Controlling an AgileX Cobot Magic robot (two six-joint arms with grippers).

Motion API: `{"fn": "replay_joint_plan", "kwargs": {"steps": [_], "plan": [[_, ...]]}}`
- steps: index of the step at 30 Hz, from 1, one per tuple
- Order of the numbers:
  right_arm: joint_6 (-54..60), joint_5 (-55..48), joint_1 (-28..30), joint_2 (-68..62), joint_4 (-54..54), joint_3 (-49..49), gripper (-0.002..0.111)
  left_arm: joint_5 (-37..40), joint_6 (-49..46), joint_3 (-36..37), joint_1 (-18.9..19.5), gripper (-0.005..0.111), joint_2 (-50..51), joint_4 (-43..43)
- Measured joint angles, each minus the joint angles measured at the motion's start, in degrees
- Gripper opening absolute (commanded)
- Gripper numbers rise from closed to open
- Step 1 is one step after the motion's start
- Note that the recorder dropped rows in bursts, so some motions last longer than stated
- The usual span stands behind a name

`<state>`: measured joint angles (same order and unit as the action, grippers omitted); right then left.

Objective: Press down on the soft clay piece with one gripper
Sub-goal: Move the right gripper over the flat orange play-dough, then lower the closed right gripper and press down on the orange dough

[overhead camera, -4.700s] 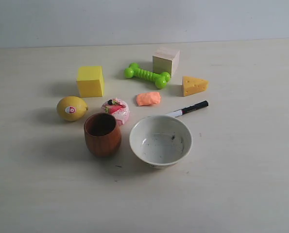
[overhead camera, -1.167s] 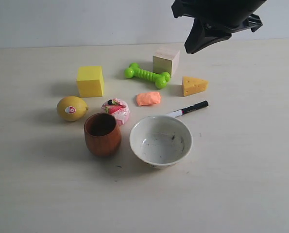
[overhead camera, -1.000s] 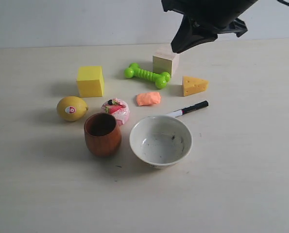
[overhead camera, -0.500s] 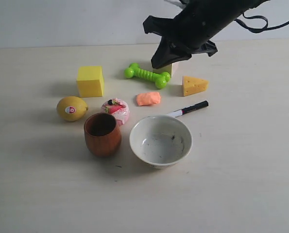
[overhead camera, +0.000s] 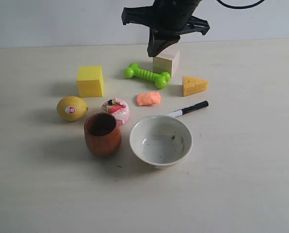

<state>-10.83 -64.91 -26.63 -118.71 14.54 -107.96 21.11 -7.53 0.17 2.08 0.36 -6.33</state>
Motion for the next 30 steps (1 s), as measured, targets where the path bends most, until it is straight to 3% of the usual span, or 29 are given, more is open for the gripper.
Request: {"fn": "replay_joint_plan", "kwargs": {"steps": [11, 30], "plan": [[-5.5, -4.0, -2.4, -7.2, -3.6, -3.2, 0.000, 0.0, 0.0, 0.0, 0.0, 0.000, 0.0, 0.0], [-10.0, -5.0, -3.4, -20.3, -11.8, -17.9, 0.000, 0.0, 0.0, 0.0, 0.0, 0.000, 0.0, 0.0]]}}
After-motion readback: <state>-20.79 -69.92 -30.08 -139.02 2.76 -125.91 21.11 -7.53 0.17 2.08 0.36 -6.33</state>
